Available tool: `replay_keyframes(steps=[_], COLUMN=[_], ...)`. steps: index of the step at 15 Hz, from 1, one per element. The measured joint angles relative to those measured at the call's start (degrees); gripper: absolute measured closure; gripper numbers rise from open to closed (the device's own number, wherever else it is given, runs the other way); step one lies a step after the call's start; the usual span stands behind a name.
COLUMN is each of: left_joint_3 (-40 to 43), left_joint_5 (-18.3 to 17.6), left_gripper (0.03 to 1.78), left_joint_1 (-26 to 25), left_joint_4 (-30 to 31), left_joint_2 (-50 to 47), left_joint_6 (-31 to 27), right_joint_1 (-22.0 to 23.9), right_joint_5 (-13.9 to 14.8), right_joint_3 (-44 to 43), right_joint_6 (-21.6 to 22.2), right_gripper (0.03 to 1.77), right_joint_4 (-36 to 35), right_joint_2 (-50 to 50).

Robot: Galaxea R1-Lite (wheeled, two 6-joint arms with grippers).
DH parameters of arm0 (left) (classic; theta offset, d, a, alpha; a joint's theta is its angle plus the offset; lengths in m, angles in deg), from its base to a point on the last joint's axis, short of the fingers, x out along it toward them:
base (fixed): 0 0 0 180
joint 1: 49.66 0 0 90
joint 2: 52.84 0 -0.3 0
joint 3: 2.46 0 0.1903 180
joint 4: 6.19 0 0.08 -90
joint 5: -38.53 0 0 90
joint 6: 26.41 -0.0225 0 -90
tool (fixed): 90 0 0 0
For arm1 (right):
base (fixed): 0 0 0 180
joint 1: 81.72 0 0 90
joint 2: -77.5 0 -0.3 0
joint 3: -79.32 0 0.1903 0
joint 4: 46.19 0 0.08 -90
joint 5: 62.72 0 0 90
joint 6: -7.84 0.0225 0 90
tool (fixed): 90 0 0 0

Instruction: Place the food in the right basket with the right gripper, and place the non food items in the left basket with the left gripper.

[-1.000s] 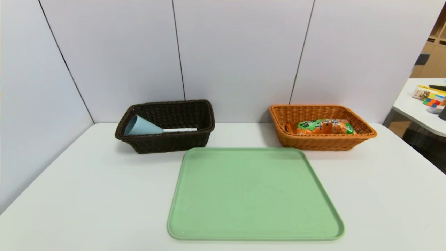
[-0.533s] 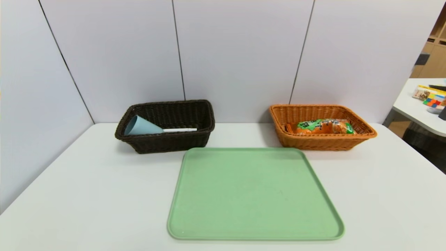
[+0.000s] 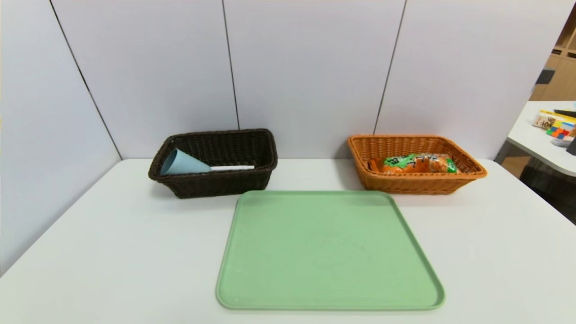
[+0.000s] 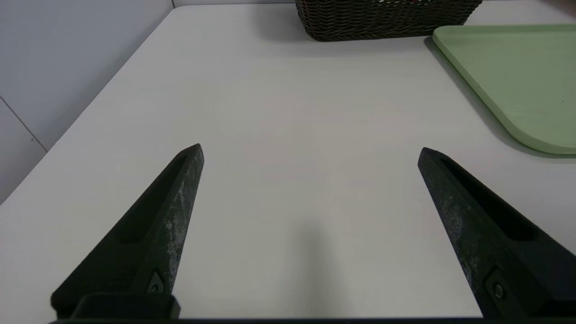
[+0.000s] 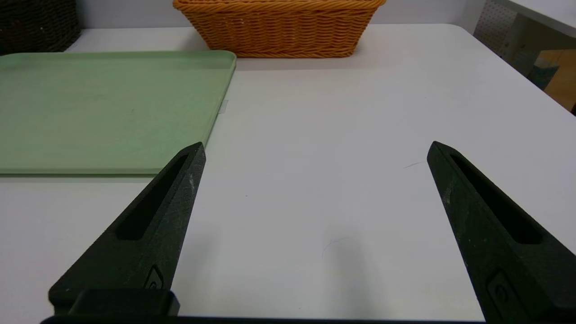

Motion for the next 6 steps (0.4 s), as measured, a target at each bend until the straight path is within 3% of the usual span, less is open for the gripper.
replay_keyframes(steps=[6], left_joint_3=[0.0], left_joint_5=[0.0], left_gripper=[0.12], left_joint_1=[0.0], left_joint_4=[0.0], left_joint_2=[0.0], left_joint_6=[0.0], right_joint_1=[0.0], right_joint_5=[0.0], right_joint_3=[0.0], right_joint_6=[-0.1], right_gripper=[0.10], right_joint_4=[0.0], right_joint_2=[0.0])
